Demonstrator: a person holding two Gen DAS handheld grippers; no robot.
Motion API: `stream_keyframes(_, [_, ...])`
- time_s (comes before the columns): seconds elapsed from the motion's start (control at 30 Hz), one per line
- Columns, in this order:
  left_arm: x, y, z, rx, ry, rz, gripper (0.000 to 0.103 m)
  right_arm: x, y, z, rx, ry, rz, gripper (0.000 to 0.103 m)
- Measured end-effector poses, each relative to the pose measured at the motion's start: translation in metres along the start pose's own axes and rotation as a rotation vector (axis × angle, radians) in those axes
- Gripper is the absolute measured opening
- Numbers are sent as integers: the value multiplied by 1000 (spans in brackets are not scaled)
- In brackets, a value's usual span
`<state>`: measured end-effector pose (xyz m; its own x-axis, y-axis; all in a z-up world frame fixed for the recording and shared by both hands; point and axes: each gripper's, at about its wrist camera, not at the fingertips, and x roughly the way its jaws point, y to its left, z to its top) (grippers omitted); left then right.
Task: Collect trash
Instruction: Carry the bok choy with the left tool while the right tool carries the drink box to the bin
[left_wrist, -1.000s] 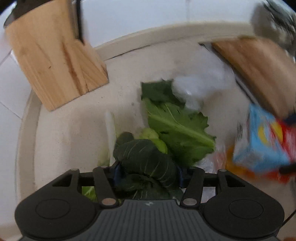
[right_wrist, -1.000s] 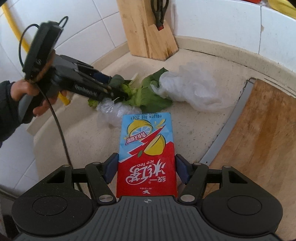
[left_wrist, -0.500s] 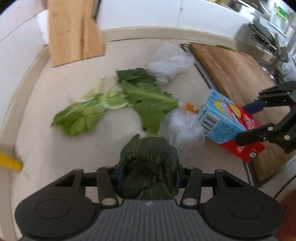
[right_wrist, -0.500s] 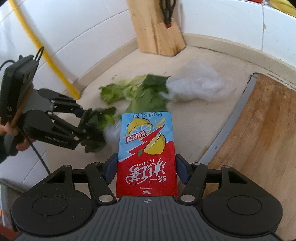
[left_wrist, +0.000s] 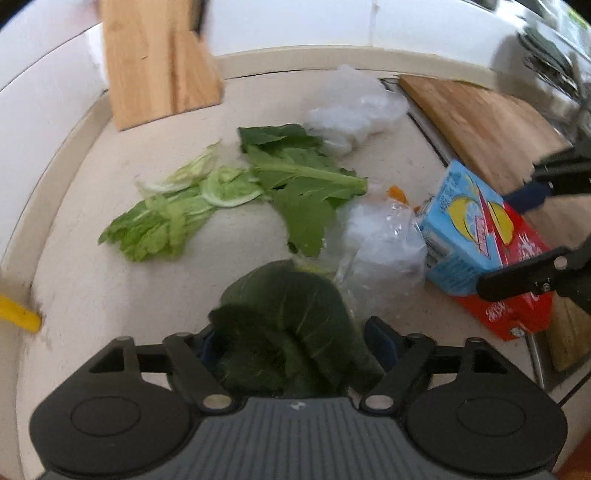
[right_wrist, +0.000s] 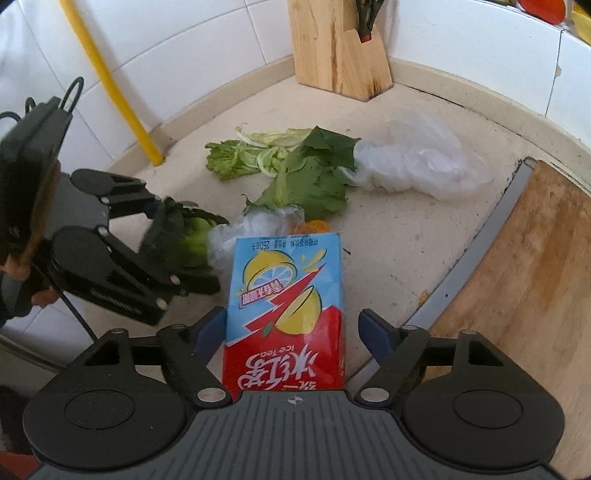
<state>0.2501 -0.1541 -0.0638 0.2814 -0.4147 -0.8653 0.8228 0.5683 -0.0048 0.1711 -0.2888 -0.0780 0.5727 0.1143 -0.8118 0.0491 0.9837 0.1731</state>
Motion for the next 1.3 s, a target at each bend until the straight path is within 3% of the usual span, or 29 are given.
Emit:
stream_keyframes(0.03, [-3,1,-1,-20,-1,-5,46,0,0,-1,2,-4,5,78])
stream_keyframes(0.1, [-8,4,-4,-60,-6,-10,42,-1,2,-2,-5,-4,11,76])
stream_keyframes(0.5, [-62,-3,-42,-255,-83,0,41,-45,1,-4,25,-90,81,70])
stream_keyframes(0.67, [-61,-11,-69,-276,-67,13,41,-32,29,-15,-23,-34,133,70])
stream_keyframes(0.77, [-60,-15,-78,-250,-73,25,47,-20,43,-22,-46,-18,116,71])
stream_keyframes(0.93, [-65,-14,-87,-220,-117,63,68,-6,53,-26,-58,32,61,74])
stream_keyframes(1.1, [-64,-13,-96,-209,-142,77,73,-6,60,-32,-78,43,5,84])
stream_keyframes(1.3, [-52,-21,-94,-187,-175,99,73,2,68,-36,-84,62,-17,84])
